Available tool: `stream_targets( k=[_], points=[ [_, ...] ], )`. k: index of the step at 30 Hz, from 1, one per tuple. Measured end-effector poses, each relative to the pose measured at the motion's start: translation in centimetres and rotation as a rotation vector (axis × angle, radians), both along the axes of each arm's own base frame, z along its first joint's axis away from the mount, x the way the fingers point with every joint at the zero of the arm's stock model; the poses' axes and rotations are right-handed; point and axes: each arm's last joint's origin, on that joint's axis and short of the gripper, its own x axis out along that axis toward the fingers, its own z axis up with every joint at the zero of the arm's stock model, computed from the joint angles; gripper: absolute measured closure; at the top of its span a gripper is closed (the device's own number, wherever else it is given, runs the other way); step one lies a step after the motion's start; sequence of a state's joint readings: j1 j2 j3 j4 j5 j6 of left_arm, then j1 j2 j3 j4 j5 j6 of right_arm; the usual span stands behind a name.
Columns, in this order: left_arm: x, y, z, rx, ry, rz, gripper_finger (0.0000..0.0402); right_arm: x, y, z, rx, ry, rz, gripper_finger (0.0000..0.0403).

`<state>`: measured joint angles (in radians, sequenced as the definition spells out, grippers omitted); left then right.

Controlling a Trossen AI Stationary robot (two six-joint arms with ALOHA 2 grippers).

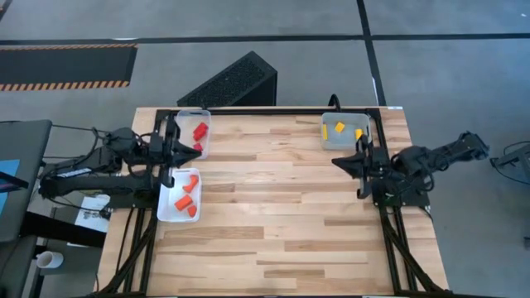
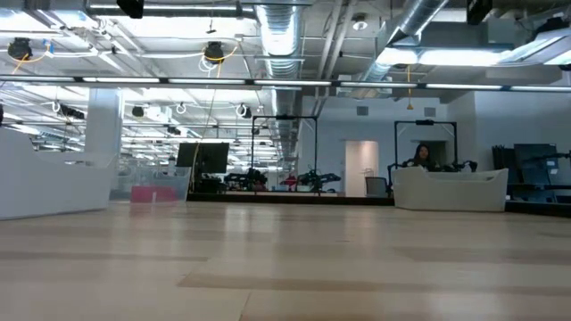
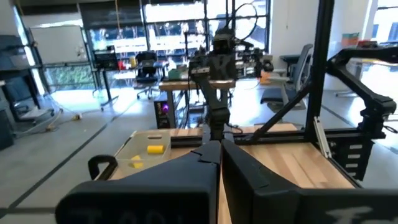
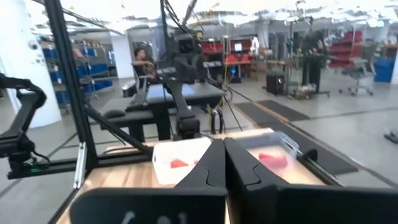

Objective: Sort & place blocks by color
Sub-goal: Return to Home Position

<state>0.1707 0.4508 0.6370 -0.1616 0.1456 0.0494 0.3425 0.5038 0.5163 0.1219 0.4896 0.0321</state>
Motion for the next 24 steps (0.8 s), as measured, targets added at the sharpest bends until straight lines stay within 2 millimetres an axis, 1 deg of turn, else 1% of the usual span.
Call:
stream_targets(
  k=[2,4,7,9,14,18,21,24],
  points=[
    [0.1,-0.1,-0.8,0.004,-0.020,-0.011,0.0401,-0.3,-0.3,-0.2,0.013,0.015,0.012,0.0395],
    [0.2,-0.1,-2.2,-0.002,-0.026,-0.013,0.0401,-0.5,-0.4,-0.5,0.015,0.012,0.032,0.0398],
    [0.0,-0.1,-4.1,-0.031,-0.059,-0.012,0.0401,-1.0,-0.7,-1.4,0.015,0.001,0.037,0.0399],
    [-0.3,-0.1,-4.7,-0.037,-0.097,-0.013,0.0401,-1.5,-0.9,-2.0,0.019,-0.012,0.028,0.0398],
    [-1.2,-0.3,-6.0,-0.043,-0.154,-0.018,0.0402,-2.8,-1.5,-3.8,0.033,-0.062,0.008,0.0400],
    [-1.4,-0.3,-7.7,-0.066,-0.152,-0.024,0.0401,-3.6,-1.8,-5.6,0.044,-0.099,-0.002,0.0399],
    [-1.3,-0.3,-9.2,-0.085,-0.173,-0.027,0.0401,-4.2,-2.0,-6.8,0.044,-0.122,-0.003,0.0400],
    [-0.9,-0.2,-11.1,-0.112,-0.190,-0.031,0.0401,-4.5,-2.1,-7.6,0.039,-0.145,-0.007,0.0399]
  ],
)
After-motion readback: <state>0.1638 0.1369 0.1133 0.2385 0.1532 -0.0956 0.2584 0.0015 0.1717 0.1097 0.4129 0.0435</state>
